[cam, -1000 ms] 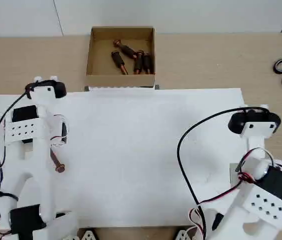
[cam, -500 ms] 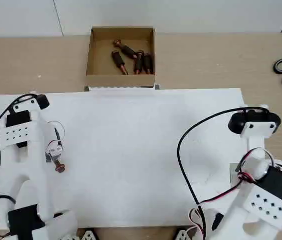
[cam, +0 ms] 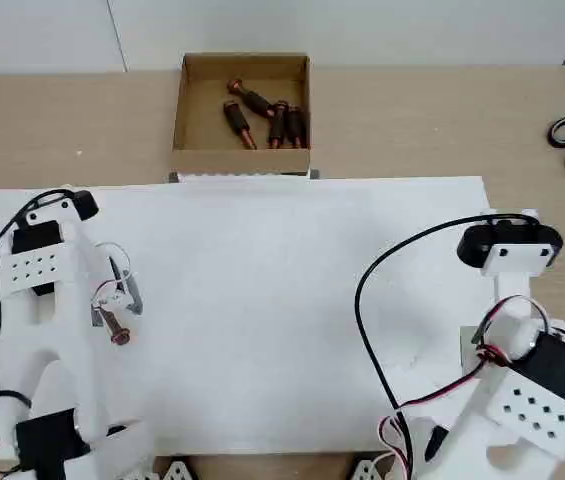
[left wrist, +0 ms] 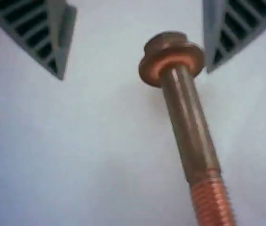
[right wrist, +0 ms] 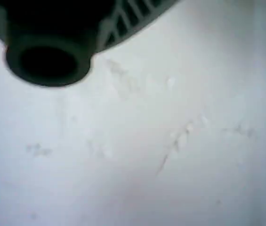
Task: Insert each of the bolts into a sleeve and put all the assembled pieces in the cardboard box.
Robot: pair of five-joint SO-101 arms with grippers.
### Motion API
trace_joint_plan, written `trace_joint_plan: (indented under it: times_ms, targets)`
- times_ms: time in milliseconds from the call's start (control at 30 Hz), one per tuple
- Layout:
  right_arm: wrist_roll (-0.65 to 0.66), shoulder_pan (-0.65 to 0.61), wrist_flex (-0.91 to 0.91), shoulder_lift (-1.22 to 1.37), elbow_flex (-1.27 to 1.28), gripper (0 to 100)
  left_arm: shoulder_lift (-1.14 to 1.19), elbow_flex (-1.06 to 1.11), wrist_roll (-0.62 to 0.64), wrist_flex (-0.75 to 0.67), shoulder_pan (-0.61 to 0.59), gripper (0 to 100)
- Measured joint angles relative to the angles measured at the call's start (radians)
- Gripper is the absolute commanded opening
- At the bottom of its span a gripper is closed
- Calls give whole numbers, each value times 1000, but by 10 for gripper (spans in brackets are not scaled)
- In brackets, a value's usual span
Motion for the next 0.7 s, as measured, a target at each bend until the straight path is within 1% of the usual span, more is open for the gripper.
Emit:
trace_joint_plan:
  times_ms: [367, 500, 700]
  targets:
    - [0, 0, 0, 0, 0, 7, 0, 9, 20, -11, 0, 195]
    - [0, 0, 0, 0, 0, 7, 0, 69, 20, -54, 0, 195]
    - [0, 0, 0, 0, 0, 7, 0, 84, 25, -110, -49, 195]
